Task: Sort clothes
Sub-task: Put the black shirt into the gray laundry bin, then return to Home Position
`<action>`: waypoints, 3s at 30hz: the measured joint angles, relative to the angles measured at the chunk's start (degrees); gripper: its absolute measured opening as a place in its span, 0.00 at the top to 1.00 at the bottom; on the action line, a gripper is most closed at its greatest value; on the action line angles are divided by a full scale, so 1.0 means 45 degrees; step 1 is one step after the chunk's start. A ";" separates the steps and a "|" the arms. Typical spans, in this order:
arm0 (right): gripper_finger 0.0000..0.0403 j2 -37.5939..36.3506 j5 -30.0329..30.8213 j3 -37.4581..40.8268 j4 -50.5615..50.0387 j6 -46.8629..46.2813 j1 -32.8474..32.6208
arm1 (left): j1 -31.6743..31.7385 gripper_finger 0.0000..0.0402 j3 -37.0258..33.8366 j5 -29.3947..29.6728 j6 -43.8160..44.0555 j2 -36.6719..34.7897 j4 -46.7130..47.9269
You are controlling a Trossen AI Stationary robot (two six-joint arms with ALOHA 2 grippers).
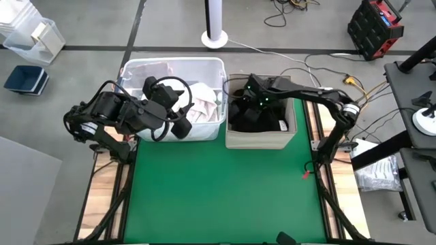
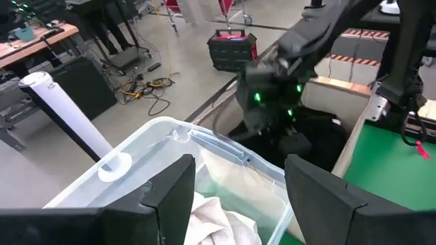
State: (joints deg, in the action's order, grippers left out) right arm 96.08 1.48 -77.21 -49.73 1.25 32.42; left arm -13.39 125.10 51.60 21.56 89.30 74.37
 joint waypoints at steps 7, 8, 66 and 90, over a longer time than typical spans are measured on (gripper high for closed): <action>0.63 -0.0828 0.0002 -0.1393 -0.1981 -0.0110 -0.0005 | -0.0005 0.49 0.0000 -0.0357 -0.0077 0.0000 0.0063; 0.60 -0.0952 0.0005 -0.1601 -0.2374 -0.0168 -0.0005 | -0.0005 0.49 0.0005 -0.0357 -0.0169 0.0000 0.0063; 0.57 -1.6234 -1.0425 0.8321 1.1464 0.0069 -0.3946 | -0.1107 0.49 -1.5315 -0.7356 -0.4514 -1.0249 -1.5995; 0.58 -1.8800 -1.0643 1.6991 2.1390 -0.0355 -0.4040 | -0.1083 0.49 -1.5339 -0.6245 -0.5352 -1.0987 -1.5602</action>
State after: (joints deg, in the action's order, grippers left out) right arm 11.48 -46.42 -0.75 46.53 -0.34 14.24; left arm -18.26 56.07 23.50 -2.52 39.86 4.16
